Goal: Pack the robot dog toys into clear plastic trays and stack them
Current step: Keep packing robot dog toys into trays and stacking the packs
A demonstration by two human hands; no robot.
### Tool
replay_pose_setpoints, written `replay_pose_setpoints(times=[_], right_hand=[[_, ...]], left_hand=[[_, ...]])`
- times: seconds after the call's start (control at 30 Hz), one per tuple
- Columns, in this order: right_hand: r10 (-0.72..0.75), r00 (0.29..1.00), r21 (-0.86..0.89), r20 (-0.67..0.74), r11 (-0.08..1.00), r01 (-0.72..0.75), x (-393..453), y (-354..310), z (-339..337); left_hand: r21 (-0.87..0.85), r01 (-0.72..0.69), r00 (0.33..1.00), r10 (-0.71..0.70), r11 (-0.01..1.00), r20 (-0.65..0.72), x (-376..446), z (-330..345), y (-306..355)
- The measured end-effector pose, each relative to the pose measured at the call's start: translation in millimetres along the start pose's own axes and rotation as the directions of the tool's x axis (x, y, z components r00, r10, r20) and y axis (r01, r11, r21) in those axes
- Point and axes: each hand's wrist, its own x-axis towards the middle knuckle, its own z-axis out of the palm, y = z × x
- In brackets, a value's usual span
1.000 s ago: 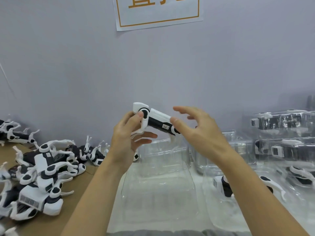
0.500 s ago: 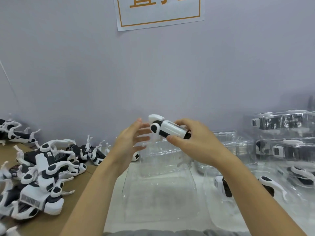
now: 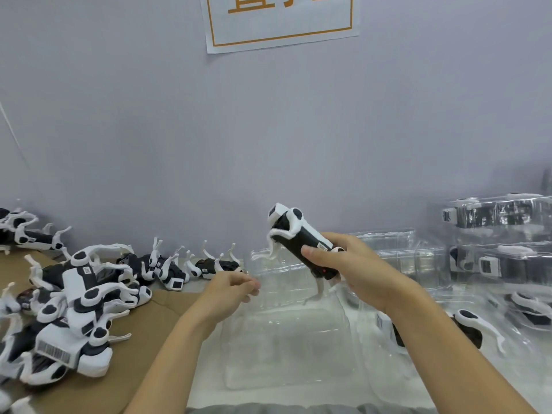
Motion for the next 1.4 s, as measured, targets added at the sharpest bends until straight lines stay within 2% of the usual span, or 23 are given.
replay_pose_setpoints(times=[0.17, 0.27, 0.4, 0.6, 0.67, 0.83, 1.0, 1.07, 1.23, 1.3, 1.4], right_hand=[[-0.101, 0.985, -0.173, -0.140, 0.982, 0.076, 4.3, -0.7, 6.5], [-0.164, 0.972, -0.281, -0.166, 0.953, 0.113, 7.6, 1.2, 10.4], [-0.153, 0.987, -0.503, -0.055, 0.858, 0.105, 9.8, 7.1, 17.9], [0.023, 0.997, -0.726, 0.069, 0.687, 0.035, 11.6, 24.0, 34.7], [0.033, 0.998, -0.758, 0.057, 0.652, 0.022, 11.2, 30.9, 41.0], [-0.051, 0.997, -0.792, 0.056, 0.606, 0.076, 12.3, 42.5, 47.8], [-0.026, 0.999, -0.741, 0.035, 0.670, 0.043, 12.7, 43.0, 43.0], [-0.041, 0.999, -0.743, 0.008, 0.668, 0.034, 11.7, 42.4, 43.8], [-0.120, 0.993, -0.873, -0.013, 0.486, 0.048, 9.6, 36.1, 55.5], [-0.115, 0.993, -0.858, -0.002, 0.510, 0.057, 9.7, 36.7, 55.2], [-0.093, 0.996, -0.783, -0.015, 0.620, 0.046, 9.4, 40.4, 49.5]], left_hand=[[-0.164, 0.026, 0.999, -0.030, 0.986, -0.021, -0.8, 6.2, -5.0], [-0.247, 0.045, 0.999, -0.049, 0.968, -0.008, -1.0, 7.8, -8.8], [-0.326, 0.060, 0.998, -0.048, 0.943, 0.045, 0.6, 13.5, -12.2], [-0.479, 0.075, 0.993, -0.019, 0.875, 0.120, 2.1, 19.8, -13.9], [-0.531, 0.076, 0.996, -0.040, 0.844, 0.080, 4.2, 20.9, -15.8], [-0.529, 0.039, 0.999, -0.017, 0.848, 0.046, 5.5, 23.6, -17.4], [-0.532, 0.027, 0.988, 0.058, 0.846, 0.142, 1.1, 23.3, -17.7], [-0.522, -0.011, 0.986, 0.096, 0.853, 0.137, -1.8, 24.2, -17.2], [-0.557, -0.059, 0.989, 0.123, 0.828, 0.078, -4.0, 25.9, -18.8], [-0.581, -0.059, 0.989, 0.127, 0.812, 0.077, -4.4, 25.9, -19.0], [-0.600, -0.065, 0.987, 0.138, 0.798, 0.077, -4.2, 26.2, -19.6]])
